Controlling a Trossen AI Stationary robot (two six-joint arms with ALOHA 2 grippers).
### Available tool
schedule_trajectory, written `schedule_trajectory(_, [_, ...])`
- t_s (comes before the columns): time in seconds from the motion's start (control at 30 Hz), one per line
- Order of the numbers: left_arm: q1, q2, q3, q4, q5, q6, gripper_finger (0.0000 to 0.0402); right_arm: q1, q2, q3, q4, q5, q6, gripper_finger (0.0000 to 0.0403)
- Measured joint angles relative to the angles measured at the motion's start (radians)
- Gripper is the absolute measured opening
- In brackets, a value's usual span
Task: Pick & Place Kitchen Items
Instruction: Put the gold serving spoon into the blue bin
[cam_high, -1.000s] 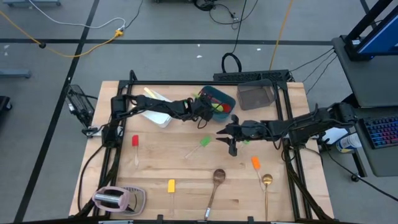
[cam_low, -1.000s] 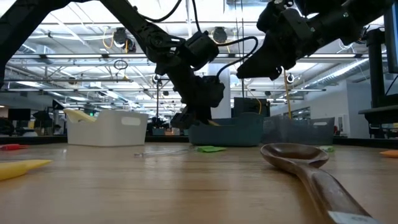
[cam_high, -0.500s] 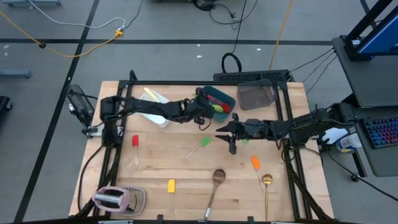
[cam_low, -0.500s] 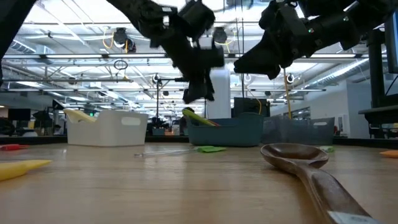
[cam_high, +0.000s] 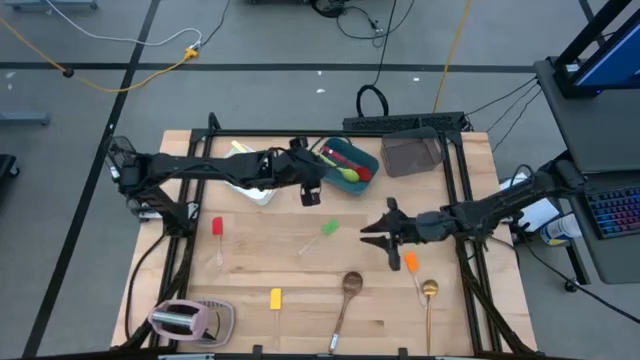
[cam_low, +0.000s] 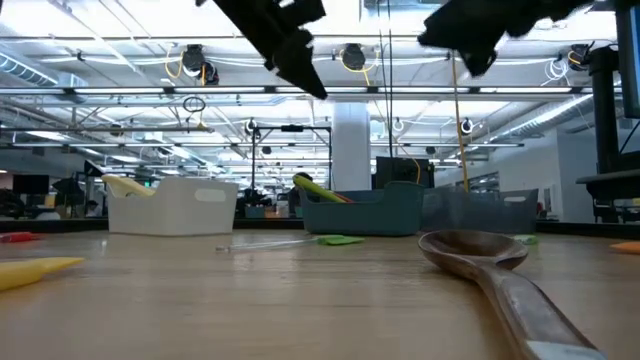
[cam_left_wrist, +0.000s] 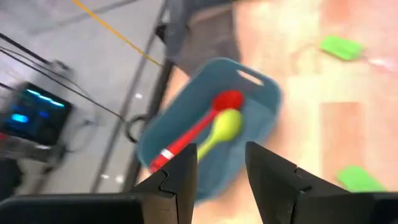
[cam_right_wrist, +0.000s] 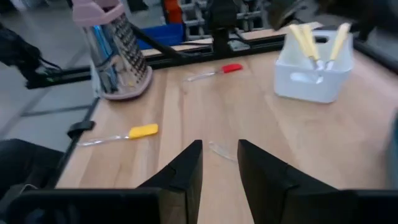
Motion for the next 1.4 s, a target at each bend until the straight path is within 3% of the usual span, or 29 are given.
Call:
schedule_trajectory(0.1, [-0.001, -0.021, 0.000, -0.020, 0.053, -0.074, 0.0140, 0.045, 0.028, 0.138, -0.163, 0.079, 0.009, 0.0095])
schedule_trajectory(0.27, [-0.006, -0.027, 0.000, -0.060, 0.075, -0.138, 0.0140, 0.089, 0.137, 0.329, -0.460, 0.092, 0.179, 0.0095])
schedule_trajectory(0.37, [-0.009, -0.027, 0.000, -0.067, 0.076, -0.137, 0.0140, 0.103, 0.214, 0.384, -0.624, -0.057, 0.407, 0.0095])
schedule_trajectory(0.5, [-0.012, -0.027, 0.000, -0.069, 0.076, -0.133, 0.0140, 0.126, 0.286, 0.388, -0.715, -0.276, 0.746, 0.0095])
schedule_trajectory(0.7, [-0.011, -0.027, 0.000, -0.069, 0.076, -0.149, 0.0140, 0.209, 0.373, 0.388, -0.888, -0.454, 1.218, 0.0096])
schedule_trajectory(0.83, [-0.011, -0.027, 0.000, -0.068, 0.076, -0.152, 0.0140, 0.289, 0.418, 0.388, -0.928, -0.533, 1.485, 0.0096])
schedule_trajectory(1.13, [-0.011, -0.026, 0.000, -0.063, 0.075, -0.165, 0.0140, 0.446, 0.486, 0.353, -0.919, -0.571, 1.951, 0.0096])
schedule_trajectory(1.4, [-0.011, -0.026, -0.001, -0.003, 0.075, -0.164, 0.0140, 0.484, 0.494, 0.218, -0.790, -0.582, 2.017, 0.0096])
